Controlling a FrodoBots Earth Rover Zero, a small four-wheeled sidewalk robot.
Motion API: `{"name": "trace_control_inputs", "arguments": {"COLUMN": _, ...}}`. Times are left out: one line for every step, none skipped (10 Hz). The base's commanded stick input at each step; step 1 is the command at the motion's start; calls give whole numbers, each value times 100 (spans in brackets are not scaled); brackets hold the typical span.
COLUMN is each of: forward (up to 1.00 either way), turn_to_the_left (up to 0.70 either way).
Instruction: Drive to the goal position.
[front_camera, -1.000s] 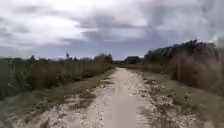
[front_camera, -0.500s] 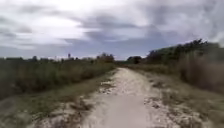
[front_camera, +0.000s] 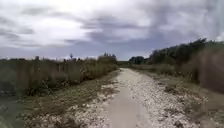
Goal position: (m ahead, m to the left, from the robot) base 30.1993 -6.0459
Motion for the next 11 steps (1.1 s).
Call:
{"name": "trace_control_inputs", "arguments": {"forward": 85, "turn_to_the_left": 0}}
{"name": "trace_control_inputs", "arguments": {"forward": 85, "turn_to_the_left": 0}}
{"name": "trace_control_inputs", "arguments": {"forward": 85, "turn_to_the_left": 0}}
{"name": "trace_control_inputs", "arguments": {"forward": 85, "turn_to_the_left": 0}}
{"name": "trace_control_inputs", "arguments": {"forward": 85, "turn_to_the_left": 0}}
{"name": "trace_control_inputs", "arguments": {"forward": 85, "turn_to_the_left": 0}}
{"name": "trace_control_inputs", "arguments": {"forward": 85, "turn_to_the_left": 0}}
{"name": "trace_control_inputs", "arguments": {"forward": 85, "turn_to_the_left": -1}}
{"name": "trace_control_inputs", "arguments": {"forward": 85, "turn_to_the_left": -34}}
{"name": "trace_control_inputs", "arguments": {"forward": 85, "turn_to_the_left": -34}}
{"name": "trace_control_inputs", "arguments": {"forward": 85, "turn_to_the_left": -34}}
